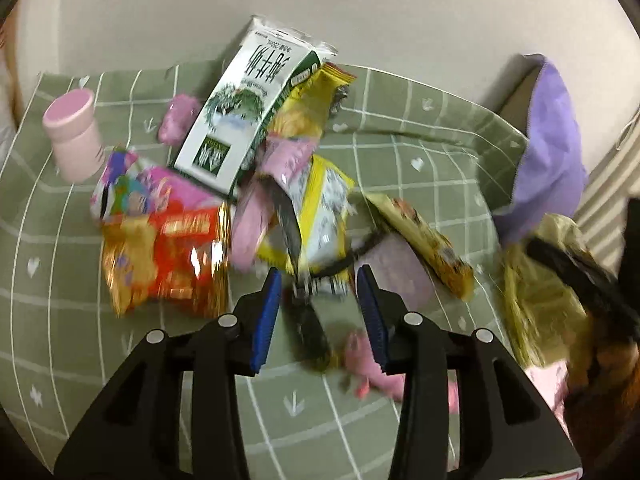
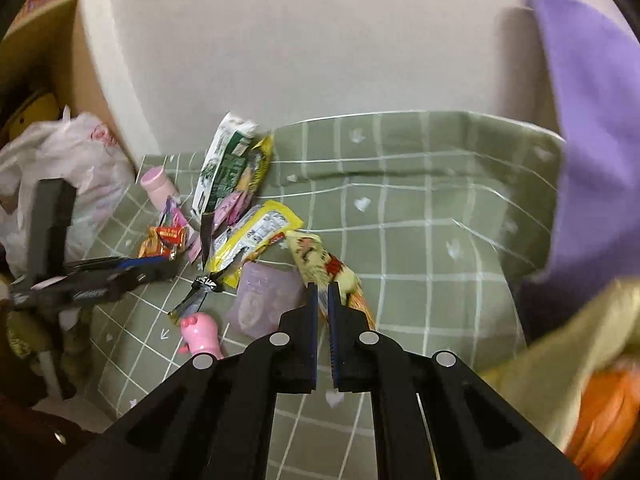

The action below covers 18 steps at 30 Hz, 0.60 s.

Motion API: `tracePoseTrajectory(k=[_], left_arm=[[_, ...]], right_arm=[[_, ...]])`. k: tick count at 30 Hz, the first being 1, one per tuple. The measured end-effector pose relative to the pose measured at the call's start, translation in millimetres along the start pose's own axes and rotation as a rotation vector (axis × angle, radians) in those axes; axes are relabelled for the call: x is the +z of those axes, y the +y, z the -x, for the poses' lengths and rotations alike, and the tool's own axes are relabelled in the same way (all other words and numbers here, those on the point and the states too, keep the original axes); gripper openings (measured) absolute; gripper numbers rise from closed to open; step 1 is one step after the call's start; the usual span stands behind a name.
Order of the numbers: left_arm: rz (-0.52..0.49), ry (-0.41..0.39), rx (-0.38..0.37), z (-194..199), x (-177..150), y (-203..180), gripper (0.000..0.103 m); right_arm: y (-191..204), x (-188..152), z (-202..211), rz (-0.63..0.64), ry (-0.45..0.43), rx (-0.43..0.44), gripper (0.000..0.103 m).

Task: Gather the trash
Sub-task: 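Grasp the gold wrapper with the right tool while the left tool grasps a dark wrapper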

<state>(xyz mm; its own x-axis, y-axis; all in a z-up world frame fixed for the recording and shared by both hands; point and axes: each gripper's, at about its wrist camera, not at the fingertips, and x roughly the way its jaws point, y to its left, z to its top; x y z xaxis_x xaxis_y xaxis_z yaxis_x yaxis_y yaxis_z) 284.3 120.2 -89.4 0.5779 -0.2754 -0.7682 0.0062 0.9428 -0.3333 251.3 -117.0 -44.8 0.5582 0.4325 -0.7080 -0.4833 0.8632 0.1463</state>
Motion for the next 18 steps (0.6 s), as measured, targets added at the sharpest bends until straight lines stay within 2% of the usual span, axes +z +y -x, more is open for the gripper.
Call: tracePoseTrajectory(k=[1, 2, 3, 4, 5, 7, 8, 9, 11, 18], left_arm=[[0.004, -0.002, 0.029, -6.9, 6.5, 0.2, 0.038], [0.021, -0.004, 0.058, -15.7, 14.2, 2.5, 0.038], [0.039, -0.002, 0.071, -21.1, 18.3, 4.6, 0.038], [0.072, 0.008, 0.089, -28.6, 23.6, 9.0, 0.038], [0.099, 0.020, 0.097, -34.2, 27.8, 12.5, 0.037], [0.106, 0.022, 0.091, -37.4, 33.2, 14.1, 0.021], [0.086, 0.018, 0.094, -35.7, 35.1, 10.6, 0.007], [0.072, 0.010, 0.093, -32.9, 36.0, 8.2, 0.004], [0.051, -0.018, 0.072, -20.6, 36.3, 1.1, 0.001], [0.039, -0.087, 0.004, 28.1, 28.3, -6.4, 0.001]], right_arm=[[-1.3, -4.1, 0.1, -0.012, -0.007, -0.007, 0.009], [-1.8, -8.6, 2.8, -0.016, -0.015, -0.019, 0.018], [-1.9, -13.9, 5.0, -0.019, -0.019, -0.024, 0.036], [-4.2, -16.1, 6.7, -0.031, -0.019, -0.019, 0.041], [-8.2, -18.9, 7.6, -0.058, -0.017, 0.003, 0.042], [-12.2, -22.3, 6.3, -0.074, -0.016, 0.010, 0.042], [-12.1, -24.5, 5.3, -0.069, -0.017, -0.002, 0.042], [-13.0, -27.1, 3.2, -0.058, -0.012, -0.016, 0.042], [-14.2, -31.6, -2.6, -0.040, 0.001, -0.018, 0.042], [-14.4, -33.6, -32.4, -0.010, 0.025, 0.006, 0.042]])
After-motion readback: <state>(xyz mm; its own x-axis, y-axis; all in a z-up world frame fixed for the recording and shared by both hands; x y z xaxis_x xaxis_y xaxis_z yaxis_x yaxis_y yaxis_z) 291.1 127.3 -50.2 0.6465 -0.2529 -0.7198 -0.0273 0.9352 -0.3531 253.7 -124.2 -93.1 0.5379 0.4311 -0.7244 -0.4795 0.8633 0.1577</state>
